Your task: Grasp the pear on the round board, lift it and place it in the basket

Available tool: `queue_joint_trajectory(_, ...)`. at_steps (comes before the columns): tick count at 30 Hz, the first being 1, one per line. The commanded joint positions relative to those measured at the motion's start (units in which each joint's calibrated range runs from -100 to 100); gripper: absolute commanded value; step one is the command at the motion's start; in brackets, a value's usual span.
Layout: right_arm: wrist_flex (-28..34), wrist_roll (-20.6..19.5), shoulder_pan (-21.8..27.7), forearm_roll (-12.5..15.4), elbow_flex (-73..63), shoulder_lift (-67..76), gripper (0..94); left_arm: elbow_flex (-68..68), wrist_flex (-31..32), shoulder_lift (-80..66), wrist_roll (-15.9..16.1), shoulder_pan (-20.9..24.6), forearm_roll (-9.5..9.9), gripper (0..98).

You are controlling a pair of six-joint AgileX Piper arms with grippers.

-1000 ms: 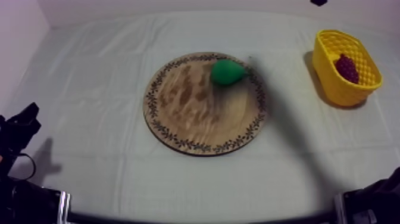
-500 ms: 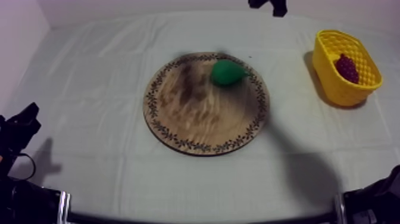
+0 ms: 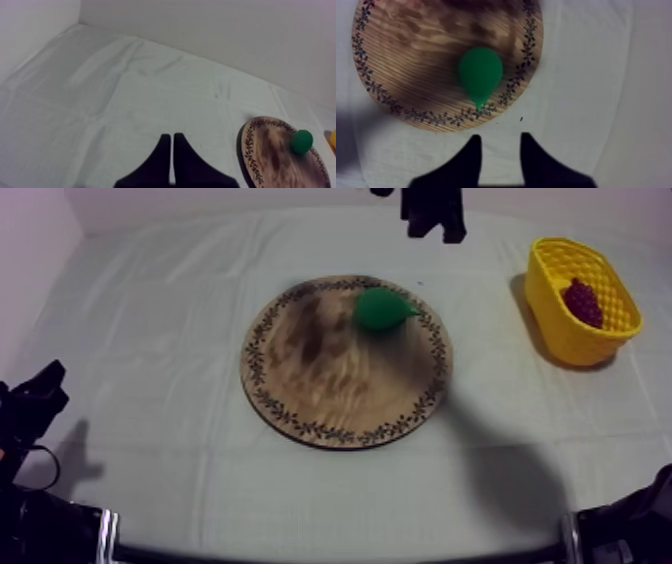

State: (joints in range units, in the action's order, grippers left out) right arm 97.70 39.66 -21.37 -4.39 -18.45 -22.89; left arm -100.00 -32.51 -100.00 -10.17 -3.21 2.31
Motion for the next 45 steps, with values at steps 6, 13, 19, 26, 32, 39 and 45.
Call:
queue_joint_trajectory(6,0.0,2.0,-0.3,-0.2,0.8,0.3,60.8,0.0,0.0,0.0,0.0,0.0,0.01,0.1)
queue_joint_trajectory(13,-0.1,2.0,-0.7,0.5,1.5,-0.2,63.5,0.0,0.0,0.0,0.0,0.0,0.01,0.1)
queue_joint_trajectory(19,-0.3,1.0,-1.4,0.8,1.8,-2.1,63.5,0.0,0.0,0.0,0.0,0.0,0.01,0.1)
queue_joint_trajectory(26,-1.3,-0.2,-1.7,1.5,1.6,-6.8,63.2,0.0,0.0,0.0,0.0,0.0,0.01,0.1)
queue_joint_trajectory(32,-2.1,-1.1,-1.6,1.7,-0.5,-12.1,62.5,0.0,0.0,0.0,0.0,0.0,0.01,0.1)
queue_joint_trajectory(39,-2.9,-1.8,-1.1,1.3,-4.4,-18.7,62.0,0.0,0.0,0.0,0.0,0.0,0.01,0.1)
queue_joint_trajectory(45,-4.0,-2.3,-0.7,0.5,-6.1,-23.1,60.9,0.0,0.0,0.0,0.0,0.0,0.01,0.1)
